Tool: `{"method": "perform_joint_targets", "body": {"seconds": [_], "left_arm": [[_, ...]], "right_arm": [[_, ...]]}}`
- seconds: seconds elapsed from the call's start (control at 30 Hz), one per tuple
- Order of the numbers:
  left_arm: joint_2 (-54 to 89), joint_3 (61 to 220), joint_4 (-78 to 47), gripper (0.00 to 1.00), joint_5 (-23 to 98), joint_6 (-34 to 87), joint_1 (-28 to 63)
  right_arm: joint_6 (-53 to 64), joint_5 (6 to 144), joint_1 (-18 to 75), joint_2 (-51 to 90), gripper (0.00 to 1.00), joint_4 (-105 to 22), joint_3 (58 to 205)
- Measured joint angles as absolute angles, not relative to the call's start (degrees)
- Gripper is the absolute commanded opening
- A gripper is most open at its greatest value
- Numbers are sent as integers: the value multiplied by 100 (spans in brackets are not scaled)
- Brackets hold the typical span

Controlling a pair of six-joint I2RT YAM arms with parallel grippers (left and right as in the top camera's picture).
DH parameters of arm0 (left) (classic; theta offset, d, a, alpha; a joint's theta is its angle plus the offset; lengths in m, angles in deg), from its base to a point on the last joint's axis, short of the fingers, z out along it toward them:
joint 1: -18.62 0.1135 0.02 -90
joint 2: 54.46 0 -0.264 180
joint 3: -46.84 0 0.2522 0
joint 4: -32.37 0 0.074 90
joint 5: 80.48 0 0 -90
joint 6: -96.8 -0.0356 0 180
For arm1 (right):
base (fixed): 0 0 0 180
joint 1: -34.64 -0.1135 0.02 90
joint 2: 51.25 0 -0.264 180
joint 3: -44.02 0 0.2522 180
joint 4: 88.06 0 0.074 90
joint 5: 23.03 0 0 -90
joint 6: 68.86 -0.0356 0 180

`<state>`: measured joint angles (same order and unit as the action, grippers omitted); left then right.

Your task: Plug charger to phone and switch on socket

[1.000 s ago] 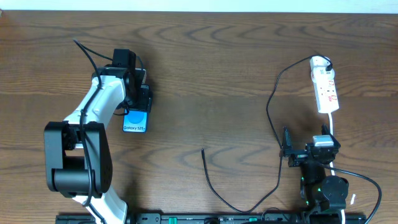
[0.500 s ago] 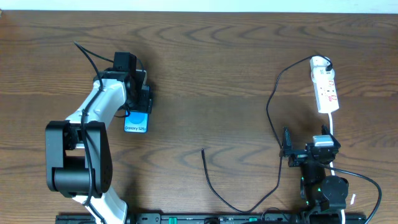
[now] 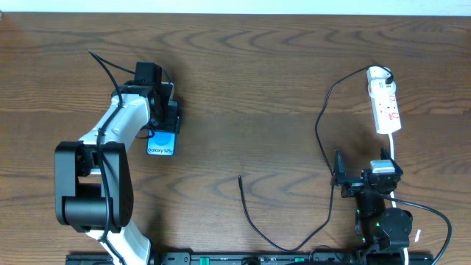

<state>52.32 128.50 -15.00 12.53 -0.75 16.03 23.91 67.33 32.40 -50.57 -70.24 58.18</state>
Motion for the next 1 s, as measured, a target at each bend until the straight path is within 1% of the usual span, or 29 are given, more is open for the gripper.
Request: {"method": "perform_joint_targets", "body": {"seconds": [0.93,1.0], "left_arm": [[5232,12393,-1227,8,1251,-75,1603],[5232,12393,-1224,24,1251,-75,1603]], "right_arm": [[2391,6733,3240,-5057,99,-7022,5818],[2391,6733,3240,-5057,99,-7022,5818]]}}
